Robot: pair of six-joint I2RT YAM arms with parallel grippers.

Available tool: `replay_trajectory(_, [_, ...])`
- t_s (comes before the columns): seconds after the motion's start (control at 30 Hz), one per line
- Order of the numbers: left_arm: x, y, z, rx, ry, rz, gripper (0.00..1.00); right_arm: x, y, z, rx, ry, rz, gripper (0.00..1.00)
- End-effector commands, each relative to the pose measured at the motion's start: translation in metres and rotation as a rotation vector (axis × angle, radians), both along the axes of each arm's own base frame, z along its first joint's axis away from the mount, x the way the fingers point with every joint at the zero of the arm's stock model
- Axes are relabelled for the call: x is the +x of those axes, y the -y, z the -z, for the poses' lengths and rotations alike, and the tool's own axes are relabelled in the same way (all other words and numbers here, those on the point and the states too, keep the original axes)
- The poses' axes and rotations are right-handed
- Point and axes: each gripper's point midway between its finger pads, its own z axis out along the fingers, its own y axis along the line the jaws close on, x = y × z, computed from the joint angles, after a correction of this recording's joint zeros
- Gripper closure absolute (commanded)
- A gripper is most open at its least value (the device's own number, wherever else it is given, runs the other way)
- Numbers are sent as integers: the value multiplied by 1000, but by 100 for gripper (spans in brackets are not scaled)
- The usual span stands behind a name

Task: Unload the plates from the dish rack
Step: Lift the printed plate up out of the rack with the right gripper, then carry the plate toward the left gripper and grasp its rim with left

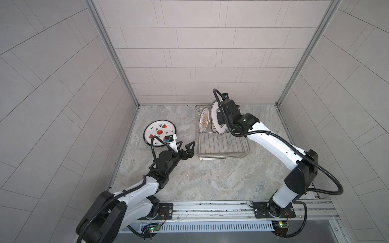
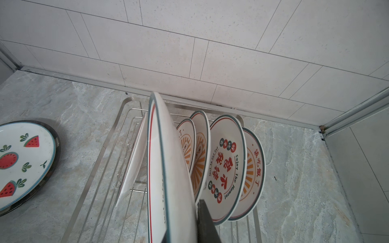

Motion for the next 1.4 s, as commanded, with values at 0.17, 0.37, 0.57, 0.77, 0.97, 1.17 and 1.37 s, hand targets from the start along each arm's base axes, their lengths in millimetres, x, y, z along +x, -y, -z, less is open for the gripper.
replay_trajectory(0.17, [-14,6,-12,9,18,65,0,-46,-10,-27,336,45,-279,89])
replay_trajectory(0.37, [-28,16,-24,20,88,159,0,-76,-11,-26,533,37,-432,90])
replay_trajectory(0.57, [-42,27,-41,-115,85,248,0,-102,-20,-20,680,11,-579,90])
replay_trajectory(0.77, [-55,51,-65,-228,77,419,0,-124,-27,-23,798,10,-714,90])
replay_trajectory(0.97, [-57,68,-78,-306,65,505,4,-135,-38,-12,858,-30,-811,90])
replay_trajectory(1.17, [-59,78,-82,-334,61,536,41,-138,-41,0,875,-59,-837,90])
replay_trajectory(1.37, [-58,77,-76,-327,25,518,65,-136,-40,3,860,-57,-825,89])
